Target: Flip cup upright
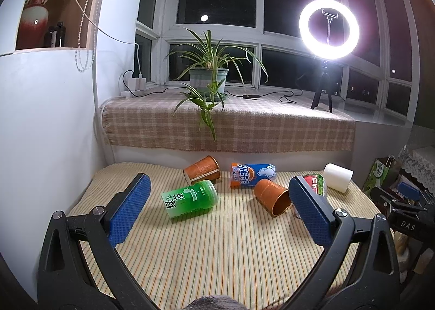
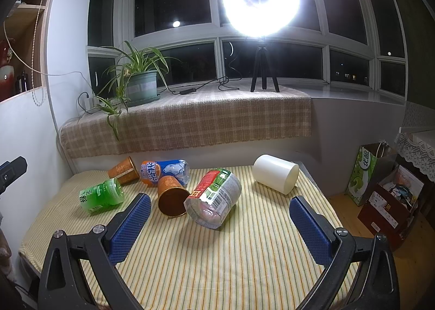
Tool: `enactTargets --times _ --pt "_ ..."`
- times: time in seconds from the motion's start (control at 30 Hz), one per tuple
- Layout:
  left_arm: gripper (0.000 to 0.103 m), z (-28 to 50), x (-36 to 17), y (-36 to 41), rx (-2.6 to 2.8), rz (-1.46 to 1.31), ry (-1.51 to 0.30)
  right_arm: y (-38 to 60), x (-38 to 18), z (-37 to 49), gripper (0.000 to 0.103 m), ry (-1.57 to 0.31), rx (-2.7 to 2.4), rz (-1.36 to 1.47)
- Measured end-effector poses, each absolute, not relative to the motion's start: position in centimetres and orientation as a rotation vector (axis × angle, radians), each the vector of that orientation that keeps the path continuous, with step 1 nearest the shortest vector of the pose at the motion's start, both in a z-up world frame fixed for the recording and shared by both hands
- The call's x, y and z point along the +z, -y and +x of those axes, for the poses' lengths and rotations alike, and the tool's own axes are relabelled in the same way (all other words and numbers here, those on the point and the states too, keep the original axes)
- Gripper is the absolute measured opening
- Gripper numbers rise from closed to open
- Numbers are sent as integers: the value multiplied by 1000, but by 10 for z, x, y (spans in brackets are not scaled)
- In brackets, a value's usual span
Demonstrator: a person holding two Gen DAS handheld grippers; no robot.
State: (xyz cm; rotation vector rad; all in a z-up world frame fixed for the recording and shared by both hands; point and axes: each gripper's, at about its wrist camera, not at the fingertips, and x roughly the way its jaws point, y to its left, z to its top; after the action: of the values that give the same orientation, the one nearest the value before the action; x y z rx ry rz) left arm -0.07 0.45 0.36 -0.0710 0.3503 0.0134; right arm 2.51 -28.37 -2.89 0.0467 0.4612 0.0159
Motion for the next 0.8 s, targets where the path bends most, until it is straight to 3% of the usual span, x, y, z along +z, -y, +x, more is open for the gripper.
enactTargets --times 0.8 --pt "103 8 -10 -8 8 -80 -374 278 -39 35 103 -497 61 26"
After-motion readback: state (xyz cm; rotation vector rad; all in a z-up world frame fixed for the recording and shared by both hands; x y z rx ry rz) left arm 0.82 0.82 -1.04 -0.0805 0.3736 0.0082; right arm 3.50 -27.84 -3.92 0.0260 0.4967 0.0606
